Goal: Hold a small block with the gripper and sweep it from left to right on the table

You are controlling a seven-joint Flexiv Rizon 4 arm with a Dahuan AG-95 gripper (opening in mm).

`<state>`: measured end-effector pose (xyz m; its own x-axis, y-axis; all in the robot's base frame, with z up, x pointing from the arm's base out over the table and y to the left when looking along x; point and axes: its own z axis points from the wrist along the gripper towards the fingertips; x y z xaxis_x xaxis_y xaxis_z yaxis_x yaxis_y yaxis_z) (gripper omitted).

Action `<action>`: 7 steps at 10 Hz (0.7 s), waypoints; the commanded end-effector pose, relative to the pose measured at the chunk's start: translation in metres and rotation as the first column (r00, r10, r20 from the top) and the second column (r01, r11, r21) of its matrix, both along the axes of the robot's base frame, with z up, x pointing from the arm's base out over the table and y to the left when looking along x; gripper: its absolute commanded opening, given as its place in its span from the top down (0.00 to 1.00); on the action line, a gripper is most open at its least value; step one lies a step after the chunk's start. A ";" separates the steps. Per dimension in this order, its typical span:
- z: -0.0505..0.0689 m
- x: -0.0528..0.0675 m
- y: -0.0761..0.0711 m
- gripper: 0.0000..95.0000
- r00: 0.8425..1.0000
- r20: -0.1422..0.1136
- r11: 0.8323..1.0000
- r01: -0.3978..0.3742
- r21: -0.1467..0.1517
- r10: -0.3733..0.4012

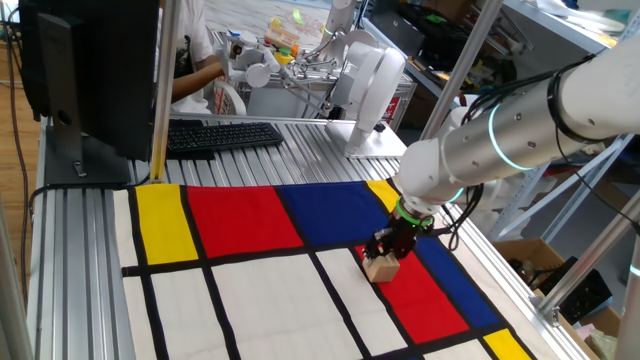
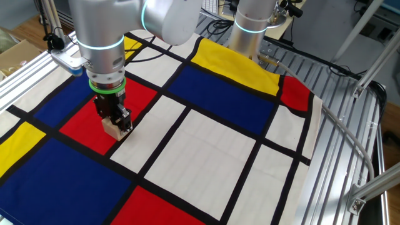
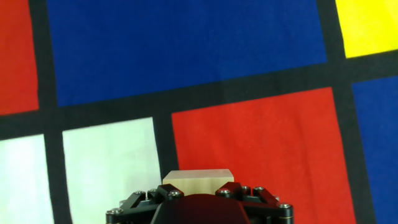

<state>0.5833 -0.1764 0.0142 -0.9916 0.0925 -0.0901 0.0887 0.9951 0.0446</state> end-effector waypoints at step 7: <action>0.003 -0.002 0.001 1.00 1.000 -0.008 1.000 0.001 0.009 -0.001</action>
